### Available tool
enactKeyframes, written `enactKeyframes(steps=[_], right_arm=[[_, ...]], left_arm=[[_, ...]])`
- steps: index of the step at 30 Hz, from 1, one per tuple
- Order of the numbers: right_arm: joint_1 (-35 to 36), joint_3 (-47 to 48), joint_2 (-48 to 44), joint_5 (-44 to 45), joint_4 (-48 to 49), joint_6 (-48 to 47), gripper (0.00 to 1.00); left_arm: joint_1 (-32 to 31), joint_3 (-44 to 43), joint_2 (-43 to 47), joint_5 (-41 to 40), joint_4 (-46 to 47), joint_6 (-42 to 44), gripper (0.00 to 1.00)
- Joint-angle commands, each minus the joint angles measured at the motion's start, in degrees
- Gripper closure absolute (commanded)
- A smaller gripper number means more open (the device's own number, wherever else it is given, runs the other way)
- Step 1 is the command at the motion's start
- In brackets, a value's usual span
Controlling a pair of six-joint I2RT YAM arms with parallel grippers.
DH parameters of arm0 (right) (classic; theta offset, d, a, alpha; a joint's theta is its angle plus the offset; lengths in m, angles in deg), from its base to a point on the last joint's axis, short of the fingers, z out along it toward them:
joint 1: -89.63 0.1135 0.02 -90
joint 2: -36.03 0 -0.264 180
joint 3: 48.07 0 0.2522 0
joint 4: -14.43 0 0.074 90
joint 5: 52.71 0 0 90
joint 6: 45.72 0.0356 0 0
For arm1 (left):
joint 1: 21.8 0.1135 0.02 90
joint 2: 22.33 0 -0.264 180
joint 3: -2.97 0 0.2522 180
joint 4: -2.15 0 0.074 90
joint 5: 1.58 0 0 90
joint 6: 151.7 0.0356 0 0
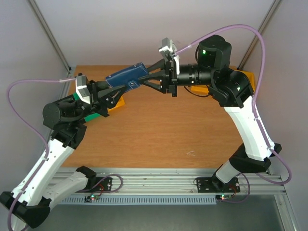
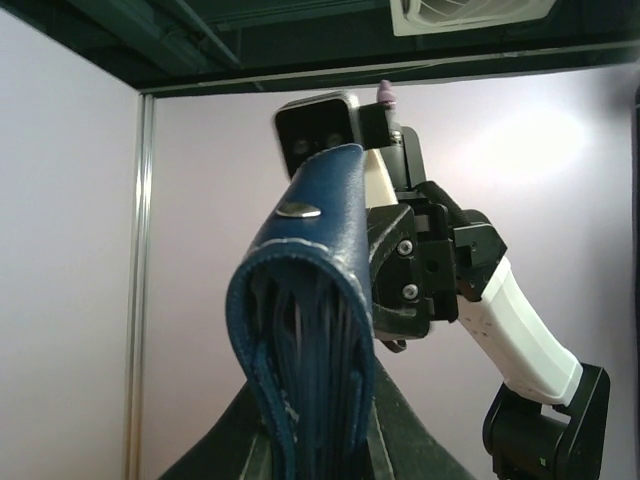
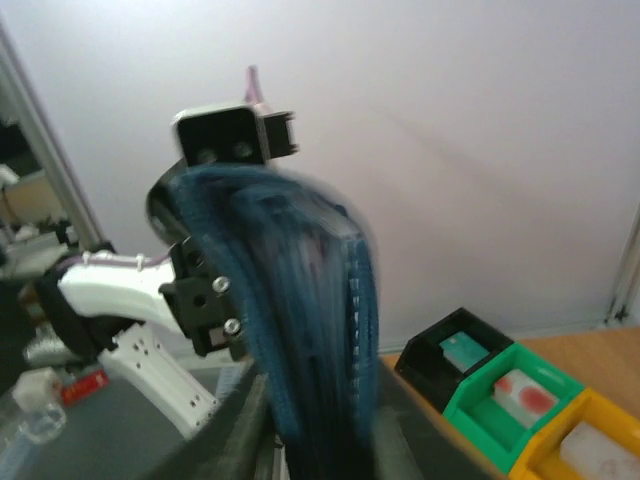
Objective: Take the credit cards out of the card holder
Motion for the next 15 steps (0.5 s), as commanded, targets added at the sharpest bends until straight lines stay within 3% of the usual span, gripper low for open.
enactKeyframes(steps=[1, 3, 4, 6, 8, 12, 15], right_arm=[[-0.9, 0.2, 0.8, -4.0, -3.1, 0.1, 0.94], [-0.9, 0.0, 0.1, -3.0, -4.6, -0.6, 0.99], [-0.9, -0.1, -0.4, -2.0, -5.7, -1.1, 0.99], [-0.9, -0.1, -1.6, 2.2, -9.3, -2.2, 0.99], [-0.9, -0.3, -2.9, 9.1, -15.6, -3.3, 0.99], [-0.8, -2.1, -4.3, 20.8, -31.8, -4.0, 0.99], [0.4, -3.7, -4.2, 24.8, -39.6, -4.4, 0.99]], left_arm=[[-0.7, -2.6, 1.0, 1.4, 2.5, -1.7, 0.99], [-0.7, -1.6, 1.2, 0.1, 0.3, -1.7, 0.95], [-0.7, -0.9, 1.4, -0.7, -1.3, -1.6, 0.87], [-0.4, 0.8, 1.5, -0.1, -6.2, -1.0, 0.53], [0.7, 3.8, 2.3, 2.3, -11.2, 1.6, 0.34], [1.6, 9.3, 5.8, 5.3, -26.5, 13.3, 0.18], [1.6, 9.6, 6.6, 14.0, -41.6, 26.5, 0.12]])
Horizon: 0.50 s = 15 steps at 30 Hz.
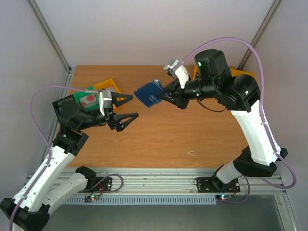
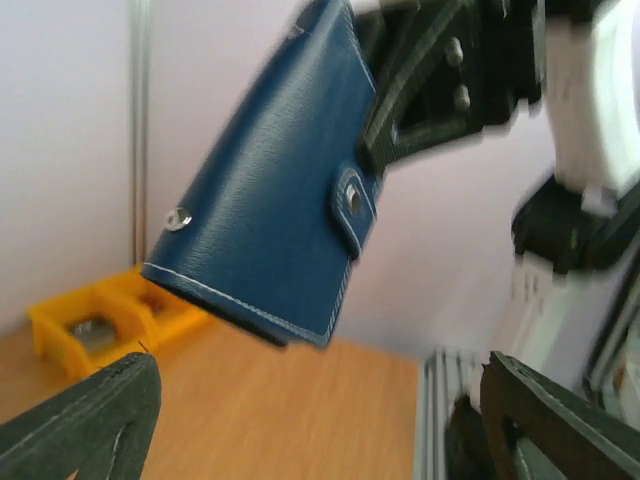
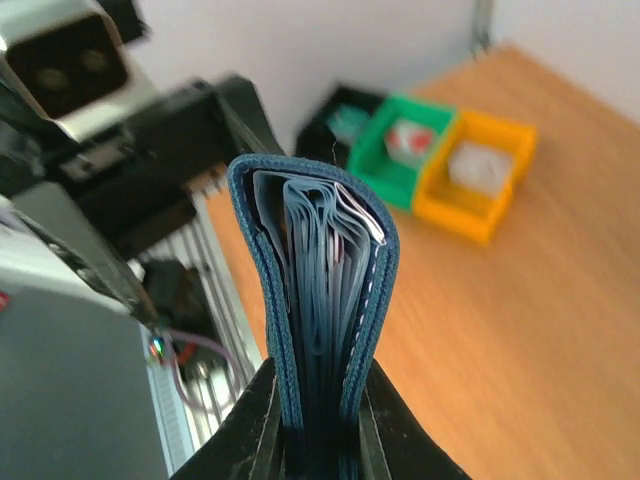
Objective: Take the credit cards out of the card holder
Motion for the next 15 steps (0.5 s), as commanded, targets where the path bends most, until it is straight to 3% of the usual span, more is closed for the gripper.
enactKeyframes(steps=[1, 4, 7, 10, 15], right_arm=[[1.6, -1.6, -0.4, 11.7, -18.0, -2.3, 0.99], [3.0, 0.8, 2.5, 10.7, -21.6, -6.4, 0.99], [3.5, 3.9, 6.1, 8.2, -22.1, -10.9, 0.99], [3.6, 3.6, 8.0, 7.6, -19.5, -15.5, 0.99], [3.7, 1.1, 9.3, 2.2, -19.0, -21.5, 0.99]], left_arm=[[0.3, 1.8, 1.8, 12.4, -21.6, 19.9, 0.11], [0.3, 2.4, 1.9, 14.4, -26.5, 19.1, 0.11], [0.3, 0.2, 0.8, 15.5, -33.9, 23.6, 0.14], [0.3, -2.6, -0.6, 13.0, -40.5, 33.1, 0.2], [0.4, -3.6, -3.8, 14.3, -43.1, 38.4, 0.33]])
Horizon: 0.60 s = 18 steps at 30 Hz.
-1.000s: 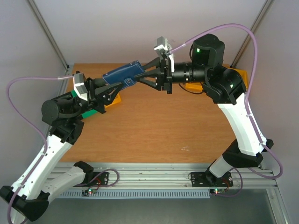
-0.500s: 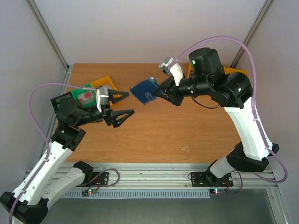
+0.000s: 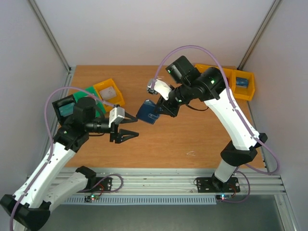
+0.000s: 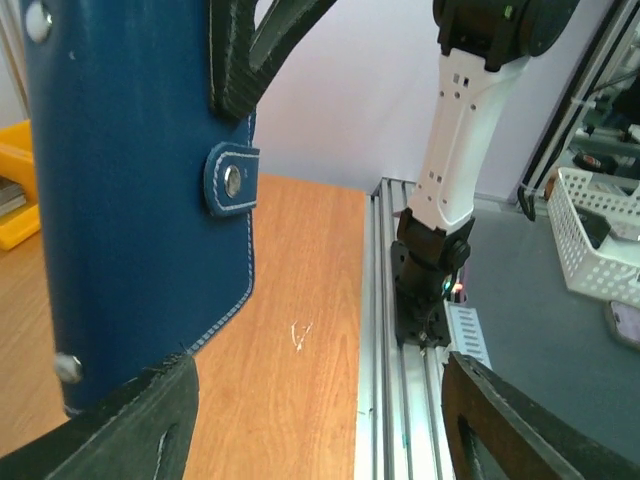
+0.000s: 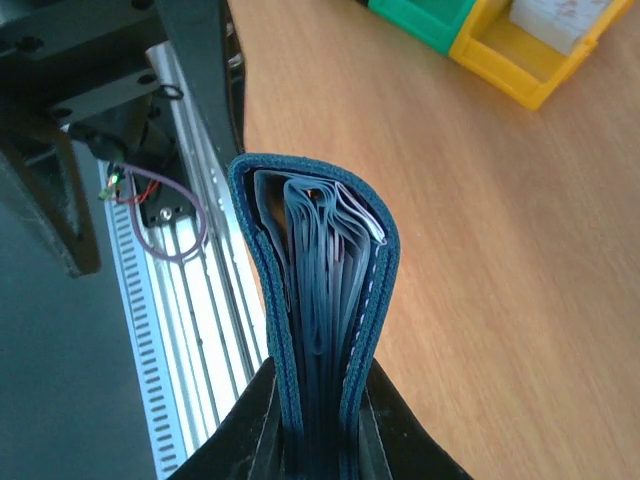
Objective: Take the credit cards out of the card holder
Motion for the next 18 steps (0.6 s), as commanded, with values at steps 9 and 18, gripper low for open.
enactKeyframes(steps=[9, 18], right_arm=[[0.5, -3.5, -0.7, -11.5, 1.3, -11.7, 0.99], [0.4, -13.8, -7.5, -5.5, 1.5, -10.0, 0.99]], left_arm=[[0.3, -6.5, -11.1, 1.5, -0.4, 5.4, 0.42], [6.2, -10.9, -9.7, 3.3, -8.2, 8.3, 0.42]])
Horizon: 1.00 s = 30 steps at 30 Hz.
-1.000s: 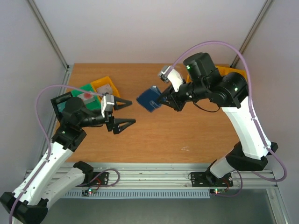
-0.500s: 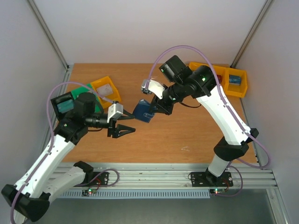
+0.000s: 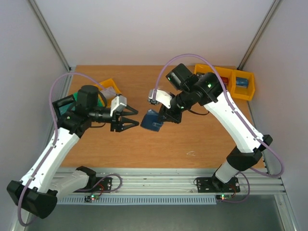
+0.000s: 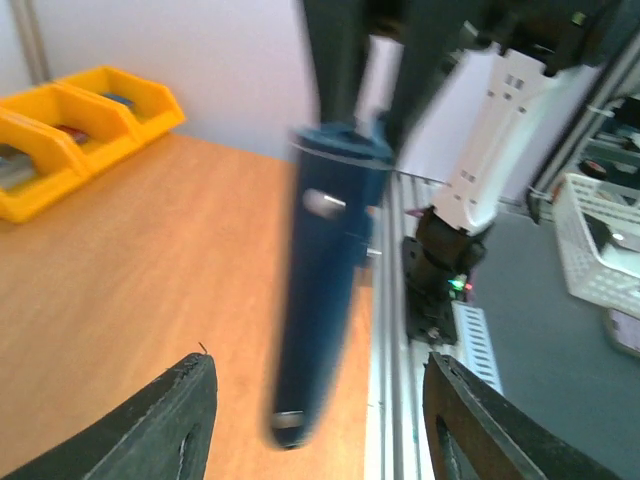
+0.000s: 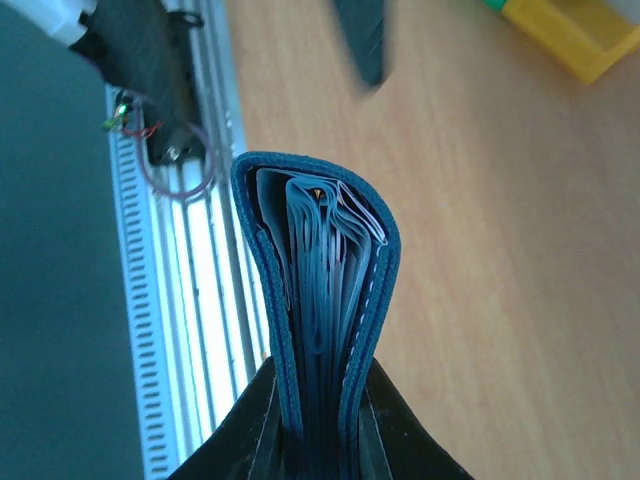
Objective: Take the credit cards out of the card holder
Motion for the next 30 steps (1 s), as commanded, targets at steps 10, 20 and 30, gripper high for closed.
enactKeyframes(steps=[10, 20, 30], right_arm=[[1.8, -0.4, -3.1, -6.4, 1.7, 1.7, 0.99], [2.4, 2.5, -1.5, -10.5, 0.8, -0.8, 0.99], [-1.5, -8.3, -5.4, 30.3, 25.2, 35.6, 0.46]], left_arm=[[-3.0, 1.7, 2.1, 3.1, 1.5, 2.8, 0.27], [-4.8, 2.9, 0.9, 0.0, 2.2, 2.7, 0.96], [-5.8, 13.9, 8.2, -42.7, 22.4, -30.0, 1.0]])
